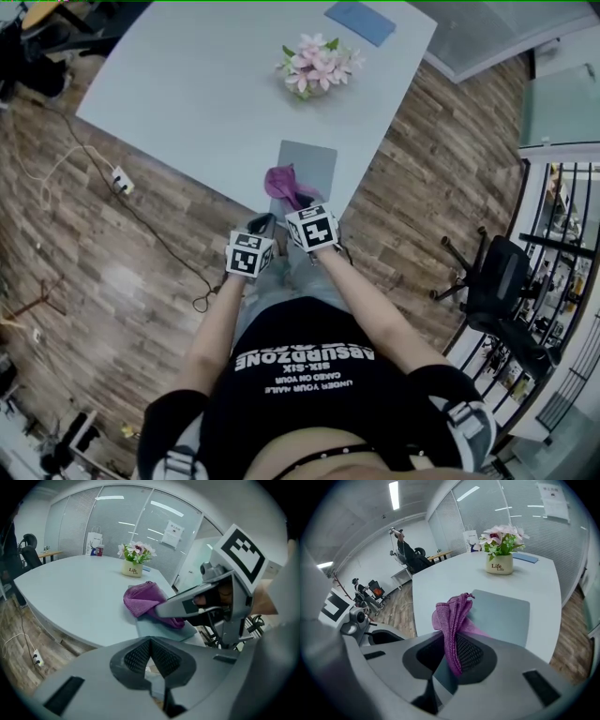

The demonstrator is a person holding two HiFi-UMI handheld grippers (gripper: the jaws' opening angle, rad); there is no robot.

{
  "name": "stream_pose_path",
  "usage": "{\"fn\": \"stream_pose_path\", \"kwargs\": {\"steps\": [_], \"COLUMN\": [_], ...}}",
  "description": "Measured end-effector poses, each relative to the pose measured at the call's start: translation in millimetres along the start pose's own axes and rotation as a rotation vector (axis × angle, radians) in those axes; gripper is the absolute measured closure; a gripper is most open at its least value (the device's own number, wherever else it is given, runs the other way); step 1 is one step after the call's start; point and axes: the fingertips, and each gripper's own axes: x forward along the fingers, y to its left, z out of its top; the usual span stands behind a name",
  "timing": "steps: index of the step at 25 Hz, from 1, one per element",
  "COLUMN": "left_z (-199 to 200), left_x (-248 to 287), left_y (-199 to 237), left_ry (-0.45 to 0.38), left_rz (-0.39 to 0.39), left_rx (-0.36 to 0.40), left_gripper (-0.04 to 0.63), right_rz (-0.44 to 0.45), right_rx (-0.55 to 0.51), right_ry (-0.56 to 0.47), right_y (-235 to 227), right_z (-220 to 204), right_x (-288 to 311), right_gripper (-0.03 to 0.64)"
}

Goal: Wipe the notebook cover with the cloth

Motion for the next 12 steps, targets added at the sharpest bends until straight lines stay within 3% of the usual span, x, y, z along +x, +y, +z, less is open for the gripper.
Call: {"fn": "stream_pose_path", "kwargs": {"steps": [6, 12], "left_z": [-7.9, -21.3], "left_x": [-6.4, -9.9], "left_y": [0.6, 2.3], "left_ry": [0.023, 0.05], "left_rz": [-0.003, -0.012], "left_rx": [0.004, 0.0], "left_gripper": [0.581, 0.581], "right_rz": [0.051, 0.113], "right_rx": [-0.061, -0.054], "right_ry": [0.02, 0.037], "right_y": [28.8, 48.1], "right_z": [-10.9, -20.7], "right_x": [1.7, 2.6], "right_gripper": [0.541, 0.541]}}
